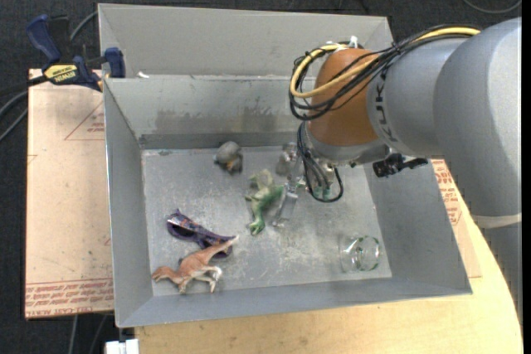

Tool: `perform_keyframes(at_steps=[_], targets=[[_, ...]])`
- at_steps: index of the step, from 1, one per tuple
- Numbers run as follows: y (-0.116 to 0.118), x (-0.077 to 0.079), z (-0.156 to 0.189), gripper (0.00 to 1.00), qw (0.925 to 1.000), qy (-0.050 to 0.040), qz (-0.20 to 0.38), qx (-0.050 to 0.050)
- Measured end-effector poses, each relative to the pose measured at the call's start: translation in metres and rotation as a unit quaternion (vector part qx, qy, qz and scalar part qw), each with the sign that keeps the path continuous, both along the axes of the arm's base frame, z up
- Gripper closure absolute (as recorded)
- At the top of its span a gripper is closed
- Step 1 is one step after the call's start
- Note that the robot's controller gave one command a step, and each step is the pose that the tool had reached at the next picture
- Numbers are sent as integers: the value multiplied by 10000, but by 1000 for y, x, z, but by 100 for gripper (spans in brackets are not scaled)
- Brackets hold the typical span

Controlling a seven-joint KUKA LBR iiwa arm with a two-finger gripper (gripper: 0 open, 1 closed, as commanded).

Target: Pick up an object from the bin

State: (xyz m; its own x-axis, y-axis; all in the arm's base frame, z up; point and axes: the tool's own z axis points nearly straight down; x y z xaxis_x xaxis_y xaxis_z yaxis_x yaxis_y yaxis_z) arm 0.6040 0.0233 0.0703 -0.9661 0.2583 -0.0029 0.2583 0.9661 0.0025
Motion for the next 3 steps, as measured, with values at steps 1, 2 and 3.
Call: perform_keyframes(at_steps=[1,2,3], targets=[[0,0,0,0,10000,0,1,-1],[27,5,14,0,9906,-20,1371,1],[38,4,-1,100,9748,-9,2232,-2]])
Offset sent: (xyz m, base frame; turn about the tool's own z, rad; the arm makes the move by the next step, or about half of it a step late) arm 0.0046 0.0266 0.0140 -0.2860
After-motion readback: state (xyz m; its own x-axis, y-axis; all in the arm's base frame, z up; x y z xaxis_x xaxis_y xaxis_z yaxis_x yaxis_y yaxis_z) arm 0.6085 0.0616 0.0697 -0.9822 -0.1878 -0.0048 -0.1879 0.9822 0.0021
